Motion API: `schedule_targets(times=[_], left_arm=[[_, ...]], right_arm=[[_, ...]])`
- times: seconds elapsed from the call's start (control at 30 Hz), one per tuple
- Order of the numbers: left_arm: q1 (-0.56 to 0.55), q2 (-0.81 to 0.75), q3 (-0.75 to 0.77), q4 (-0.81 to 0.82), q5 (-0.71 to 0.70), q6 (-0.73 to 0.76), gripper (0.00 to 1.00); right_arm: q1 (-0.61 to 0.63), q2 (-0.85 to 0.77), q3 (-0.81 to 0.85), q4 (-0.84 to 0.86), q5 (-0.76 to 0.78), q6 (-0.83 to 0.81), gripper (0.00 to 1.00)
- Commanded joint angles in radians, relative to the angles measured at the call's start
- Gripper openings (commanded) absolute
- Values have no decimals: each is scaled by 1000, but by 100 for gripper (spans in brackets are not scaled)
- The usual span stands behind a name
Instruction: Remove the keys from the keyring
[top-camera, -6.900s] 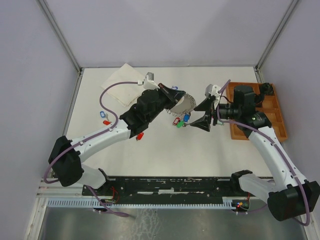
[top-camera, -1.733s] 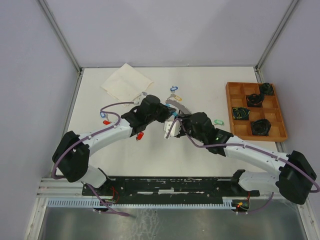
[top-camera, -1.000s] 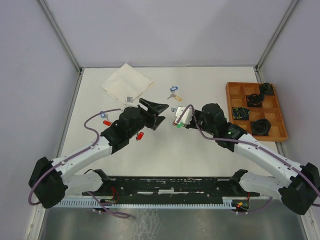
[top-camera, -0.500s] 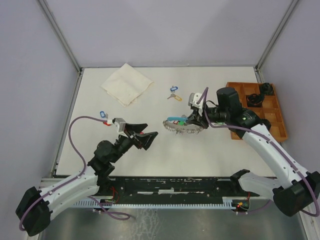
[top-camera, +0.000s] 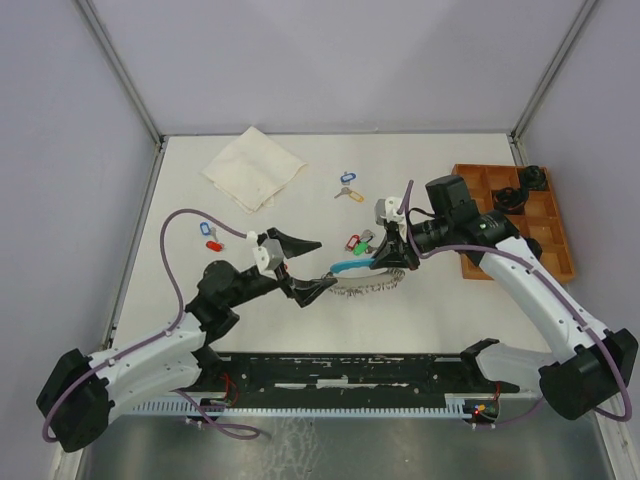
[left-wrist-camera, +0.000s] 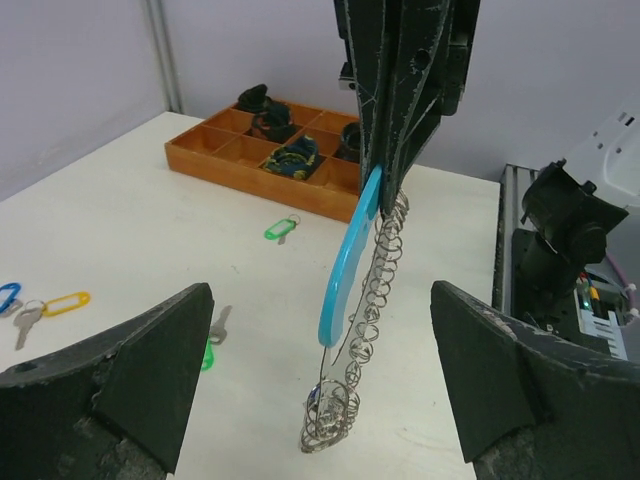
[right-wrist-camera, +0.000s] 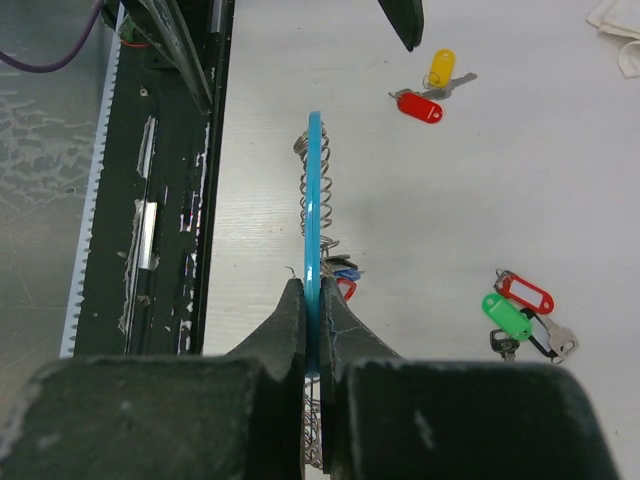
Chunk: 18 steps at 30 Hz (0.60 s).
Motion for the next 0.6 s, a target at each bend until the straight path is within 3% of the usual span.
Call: schedule_targets(times=[0.0,0.1,0.33,0.57], left_arm=[[-3,86,94,-27,140,76,96],[-1,162,153,-57,192,87,93],[-3,284,253,-114,319,87,67],[-3,361,285,-124,365,69,54]], right_arm=[[-4,6,57,-13,-81,-53,1],[-4,7,56,-20,-87,-61,1],[-5,14,62,-38,-88,-73,1],[-4,18,68,-49,-94,-78,1]])
